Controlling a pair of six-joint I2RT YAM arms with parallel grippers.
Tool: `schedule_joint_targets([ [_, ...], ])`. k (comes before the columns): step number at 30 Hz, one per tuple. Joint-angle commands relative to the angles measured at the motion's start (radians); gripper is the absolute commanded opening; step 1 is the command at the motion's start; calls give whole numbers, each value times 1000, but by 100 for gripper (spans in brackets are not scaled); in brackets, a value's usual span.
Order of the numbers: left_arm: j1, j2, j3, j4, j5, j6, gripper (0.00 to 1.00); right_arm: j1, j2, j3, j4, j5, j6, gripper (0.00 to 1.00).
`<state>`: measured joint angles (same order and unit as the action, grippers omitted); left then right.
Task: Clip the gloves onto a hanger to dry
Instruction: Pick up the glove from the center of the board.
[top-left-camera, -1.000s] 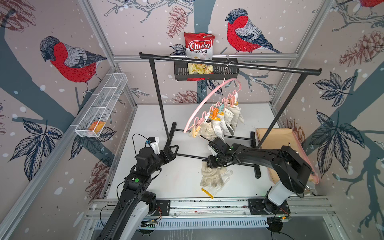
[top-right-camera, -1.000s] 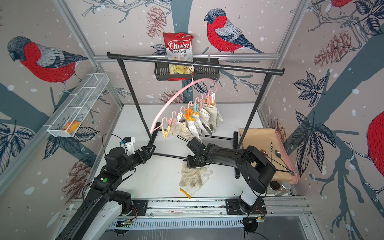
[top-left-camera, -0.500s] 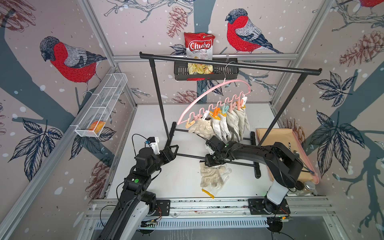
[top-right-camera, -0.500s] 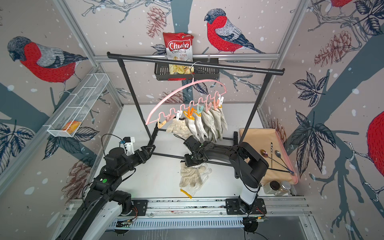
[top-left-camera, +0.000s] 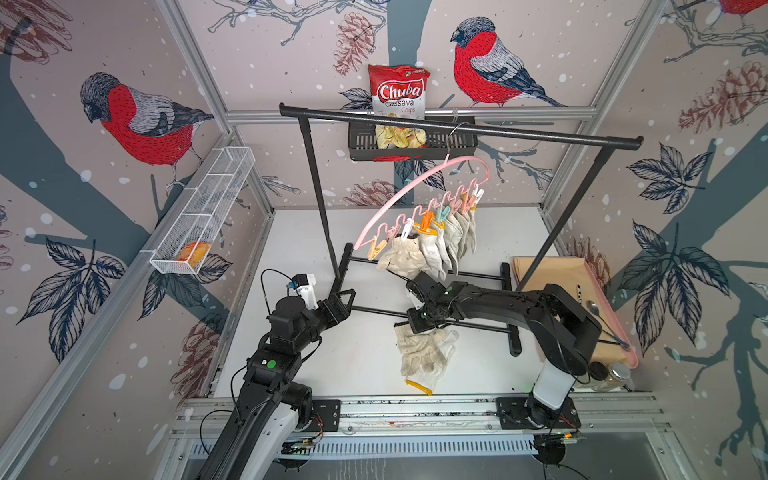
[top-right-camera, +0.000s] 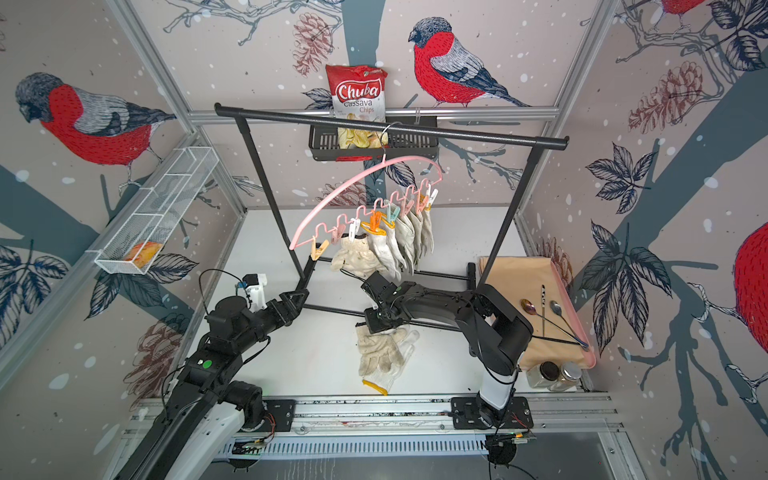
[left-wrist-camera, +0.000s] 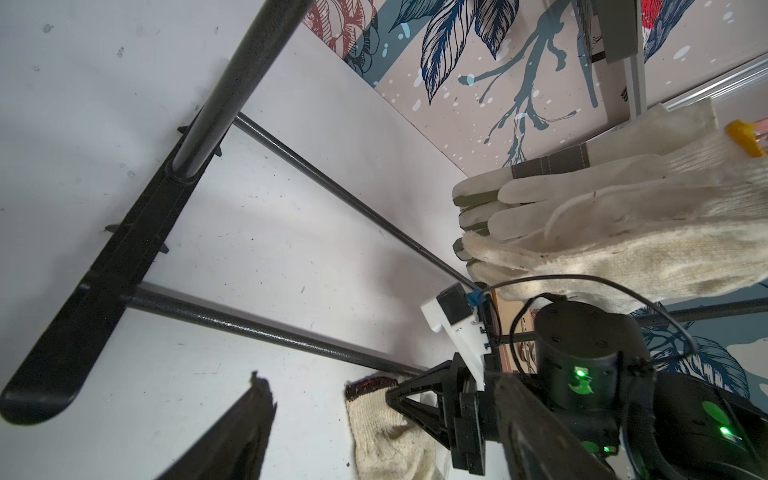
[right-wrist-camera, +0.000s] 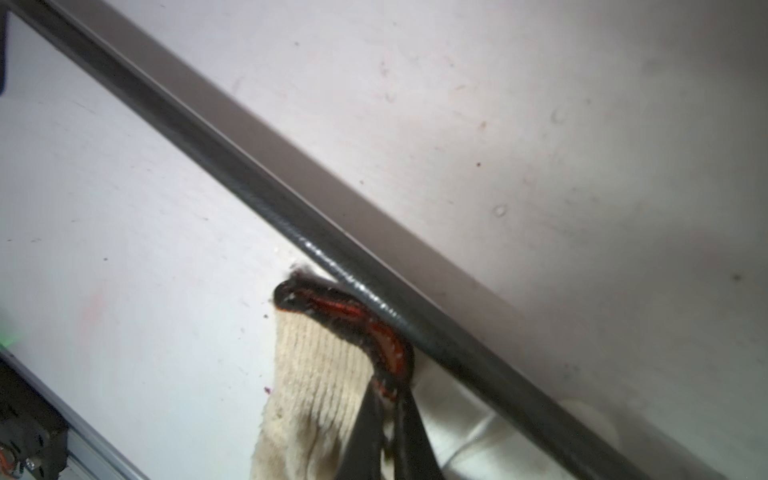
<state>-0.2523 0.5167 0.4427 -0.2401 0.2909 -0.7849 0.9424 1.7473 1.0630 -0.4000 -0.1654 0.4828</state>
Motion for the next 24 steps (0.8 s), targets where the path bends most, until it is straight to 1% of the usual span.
schedule_joint_targets([
  [1, -1, -1, 14, 26, -4, 9, 84, 12, -60, 11, -4, 24, -24, 3],
  [8, -1, 3, 45, 37, -9, 48, 84, 37, -249, -47, 3, 31, -12, 0],
  [12, -2, 13, 64, 77, 31, 91, 84, 46, -376, -103, 12, 69, -16, 0],
  [15, -1, 27, 89, 114, 90, 138, 84, 47, -487, -156, 39, 100, -10, 0],
  [18, -2, 41, 125, 150, 164, 197, 84, 52, -641, -215, 87, 133, 8, 0],
  [21, -1, 55, 166, 185, 275, 274, 84, 55, -770, -253, 120, 169, 18, 0],
  [24, -2, 66, 226, 186, 400, 386, 84, 60, -865, -253, 125, 189, 19, 0],
])
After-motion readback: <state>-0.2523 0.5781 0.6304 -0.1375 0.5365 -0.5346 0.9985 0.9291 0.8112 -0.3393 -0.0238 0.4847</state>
